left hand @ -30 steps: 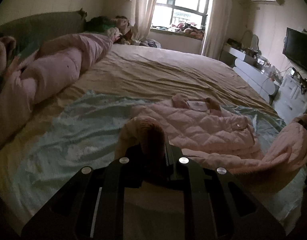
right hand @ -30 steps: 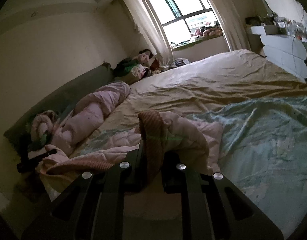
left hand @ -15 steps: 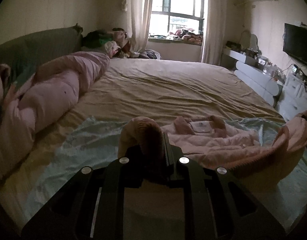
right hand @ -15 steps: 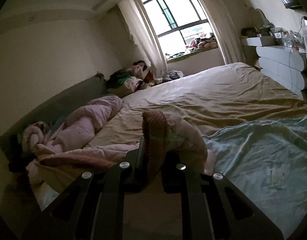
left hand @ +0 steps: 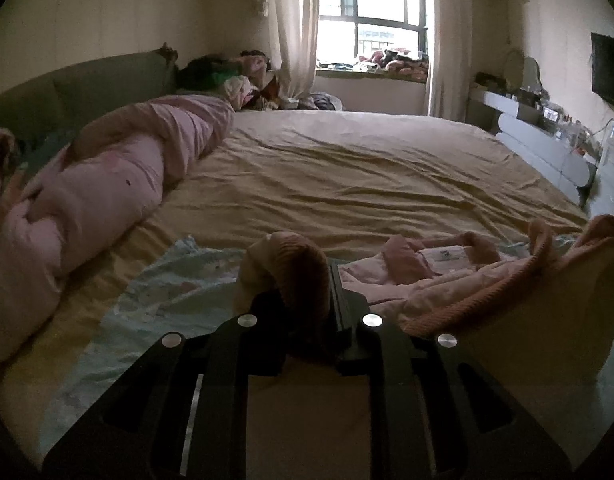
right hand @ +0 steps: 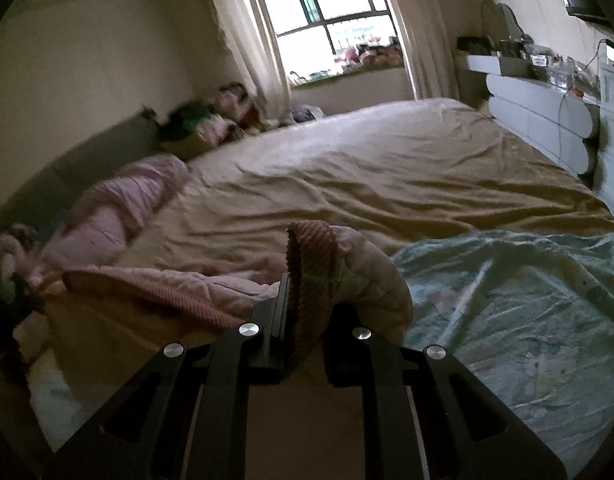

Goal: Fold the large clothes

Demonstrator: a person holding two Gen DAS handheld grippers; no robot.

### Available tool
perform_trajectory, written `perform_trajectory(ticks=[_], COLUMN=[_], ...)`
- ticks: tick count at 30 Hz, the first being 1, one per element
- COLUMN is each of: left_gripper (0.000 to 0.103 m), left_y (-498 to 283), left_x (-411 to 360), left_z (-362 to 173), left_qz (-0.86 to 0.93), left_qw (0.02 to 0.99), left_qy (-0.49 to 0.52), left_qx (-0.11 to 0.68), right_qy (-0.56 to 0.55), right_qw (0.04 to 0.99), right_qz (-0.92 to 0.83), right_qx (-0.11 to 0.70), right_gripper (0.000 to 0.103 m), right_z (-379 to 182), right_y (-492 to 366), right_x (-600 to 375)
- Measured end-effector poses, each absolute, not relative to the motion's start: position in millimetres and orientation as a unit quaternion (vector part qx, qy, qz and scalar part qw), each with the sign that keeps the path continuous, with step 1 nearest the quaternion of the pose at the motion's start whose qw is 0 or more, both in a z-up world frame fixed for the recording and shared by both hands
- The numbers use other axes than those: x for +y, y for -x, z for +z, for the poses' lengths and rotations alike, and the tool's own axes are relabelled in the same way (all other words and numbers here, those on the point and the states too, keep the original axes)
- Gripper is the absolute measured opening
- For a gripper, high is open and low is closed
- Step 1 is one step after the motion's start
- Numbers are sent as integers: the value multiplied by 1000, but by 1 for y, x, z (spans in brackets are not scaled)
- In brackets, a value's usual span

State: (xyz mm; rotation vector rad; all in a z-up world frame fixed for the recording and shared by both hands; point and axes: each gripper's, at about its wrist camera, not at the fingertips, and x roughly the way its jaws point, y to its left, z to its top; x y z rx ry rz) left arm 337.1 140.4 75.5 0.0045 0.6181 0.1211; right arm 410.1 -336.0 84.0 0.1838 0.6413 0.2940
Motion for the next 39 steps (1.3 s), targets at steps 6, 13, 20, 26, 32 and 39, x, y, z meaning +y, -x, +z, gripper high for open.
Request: perform_trajectory(ticks=[6,13,20,26,32,39], left_gripper=[12,25,81,82,85,86], left_y=[-369,-375,-347,-335,-325,-315], left_x=[143,144,157,171,205,213], left_z=[51,25,33,12,-40,-63], left_qz=[64,46,53,78,38,-19], left_qw=[943,943,953,946,917,908], left_qy=[-14,8,47,59,151,185], left_qx=[326,330,293,310,368,374], right_qy=[-79,-92,-97,-108,-175,-179], right_qw=[925,910,904,904,889,902], right_qz=[115,89,78,78,134,142], right_qx=[353,395,408,405,401,367], right_gripper=[12,12,12,14,36,98], right_z=[50,12,0,-1,11,31], right_y=[-447,-478,-492,-496,-487,-447], right_x=[-323,-317,-311,-311,-332,-347])
